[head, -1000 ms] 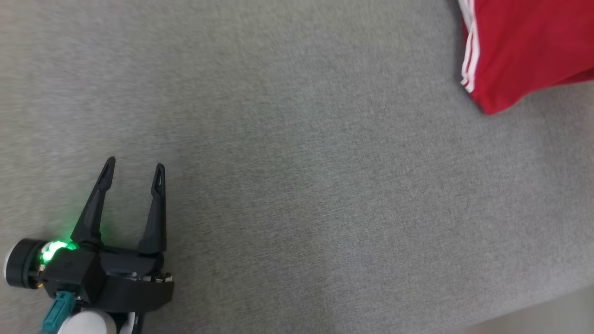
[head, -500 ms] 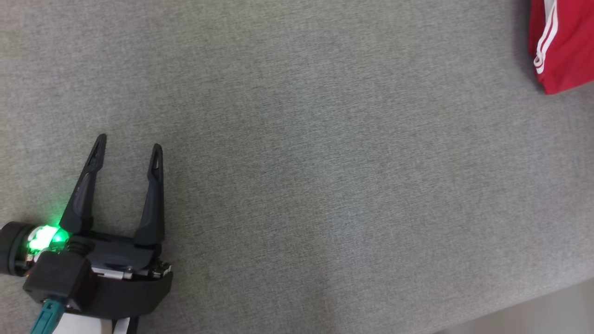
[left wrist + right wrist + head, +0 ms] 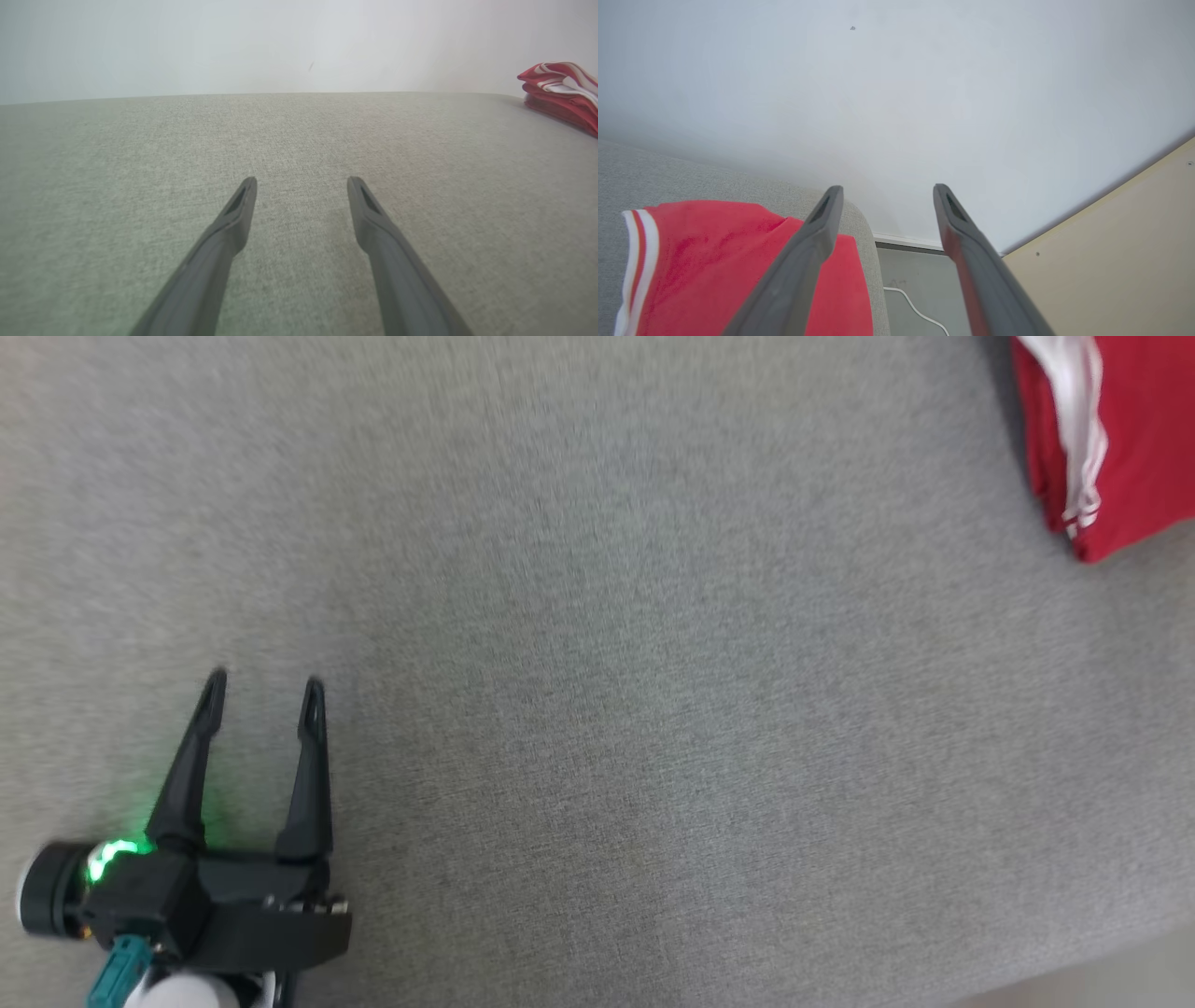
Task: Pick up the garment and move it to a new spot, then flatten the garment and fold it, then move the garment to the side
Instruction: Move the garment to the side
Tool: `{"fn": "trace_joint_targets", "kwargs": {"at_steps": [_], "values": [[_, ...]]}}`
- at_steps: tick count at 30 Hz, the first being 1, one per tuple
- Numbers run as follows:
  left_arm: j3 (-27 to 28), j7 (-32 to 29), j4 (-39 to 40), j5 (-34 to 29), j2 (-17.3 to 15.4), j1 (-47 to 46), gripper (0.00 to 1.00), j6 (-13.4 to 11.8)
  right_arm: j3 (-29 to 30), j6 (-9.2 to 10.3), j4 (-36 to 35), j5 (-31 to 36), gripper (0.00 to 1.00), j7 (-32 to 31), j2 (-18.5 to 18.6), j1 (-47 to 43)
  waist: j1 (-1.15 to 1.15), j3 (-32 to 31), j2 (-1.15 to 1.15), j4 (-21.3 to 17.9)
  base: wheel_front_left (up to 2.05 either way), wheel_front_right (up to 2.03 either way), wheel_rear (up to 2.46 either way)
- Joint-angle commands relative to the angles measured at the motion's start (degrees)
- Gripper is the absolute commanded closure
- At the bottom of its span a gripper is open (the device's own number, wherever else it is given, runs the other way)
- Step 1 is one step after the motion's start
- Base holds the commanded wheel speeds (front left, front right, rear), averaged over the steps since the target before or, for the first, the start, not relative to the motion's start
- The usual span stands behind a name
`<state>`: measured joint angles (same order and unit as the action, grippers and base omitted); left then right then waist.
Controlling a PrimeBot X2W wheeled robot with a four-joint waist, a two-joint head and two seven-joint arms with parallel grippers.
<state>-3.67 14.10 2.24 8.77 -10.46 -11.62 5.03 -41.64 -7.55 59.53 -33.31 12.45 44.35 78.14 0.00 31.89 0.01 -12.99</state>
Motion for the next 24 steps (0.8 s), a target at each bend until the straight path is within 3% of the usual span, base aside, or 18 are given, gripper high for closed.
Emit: {"fn": "trace_joint_targets", "kwargs": {"at_steps": [1,10,24], "values": [[0.3,0.49,-0.73,0.25,0.27,1.46,0.0,-0.18,0.38,0.16,-0.5,-0.56,0.0,0.89,-0.55,-1.53,0.0,-5.77,-0.01,1.7,0.0,0.0,0.0],[3.56,1.03,-2.13,2.71,1.22,7.34,0.0,-1.71,7.1,0.16,-10.02,-0.64,0.0,2.7,-5.0,-11.94,0.0,-16.16,-0.01,4.42,0.0,0.0,0.0],[5.38,1.08,-3.15,3.88,2.4,12.56,0.0,-1.9,28.27,0.16,-30.66,8.93,0.0,2.74,-17.06,-45.72,0.0,-24.99,-0.01,8.75,0.0,0.0,0.0]]}}
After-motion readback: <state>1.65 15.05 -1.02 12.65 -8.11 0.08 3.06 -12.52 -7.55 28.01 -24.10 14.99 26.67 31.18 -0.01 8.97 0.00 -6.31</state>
